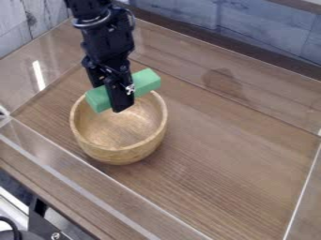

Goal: Move green stick from inside the wooden bowl to the table next to it

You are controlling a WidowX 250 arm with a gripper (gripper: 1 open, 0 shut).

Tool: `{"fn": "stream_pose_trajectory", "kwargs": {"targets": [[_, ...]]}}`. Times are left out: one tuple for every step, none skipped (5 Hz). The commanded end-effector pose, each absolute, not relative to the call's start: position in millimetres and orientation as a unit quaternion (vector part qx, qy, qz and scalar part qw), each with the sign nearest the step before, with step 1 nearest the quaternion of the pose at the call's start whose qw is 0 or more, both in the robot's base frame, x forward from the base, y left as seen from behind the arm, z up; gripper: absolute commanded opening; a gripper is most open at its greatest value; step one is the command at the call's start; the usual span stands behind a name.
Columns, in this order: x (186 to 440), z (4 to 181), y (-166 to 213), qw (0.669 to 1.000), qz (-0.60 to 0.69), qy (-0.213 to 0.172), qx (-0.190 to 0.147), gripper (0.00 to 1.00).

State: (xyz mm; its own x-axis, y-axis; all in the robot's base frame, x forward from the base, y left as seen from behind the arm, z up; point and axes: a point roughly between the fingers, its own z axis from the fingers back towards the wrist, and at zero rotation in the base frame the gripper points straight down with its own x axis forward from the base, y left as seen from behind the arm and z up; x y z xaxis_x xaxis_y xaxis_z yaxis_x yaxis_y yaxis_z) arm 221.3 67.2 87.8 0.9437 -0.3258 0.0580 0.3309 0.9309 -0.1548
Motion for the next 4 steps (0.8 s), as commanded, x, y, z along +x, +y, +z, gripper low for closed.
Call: {"fn": "stream_pose_trajectory", "kwargs": {"targets": [[231.3, 92.9, 76.8, 0.98, -0.182, -0.035, -0.068, 0.0], [228.1, 89.1, 79.9, 0.984, -0.16, -0.036, -0.067, 0.0], [225.0, 85.4, 83.0, 0.988, -0.136, -0.037, -0.067, 0.0], [229.8, 89.7, 88.1, 0.988, -0.135, -0.035, -0.067, 0.0]]}}
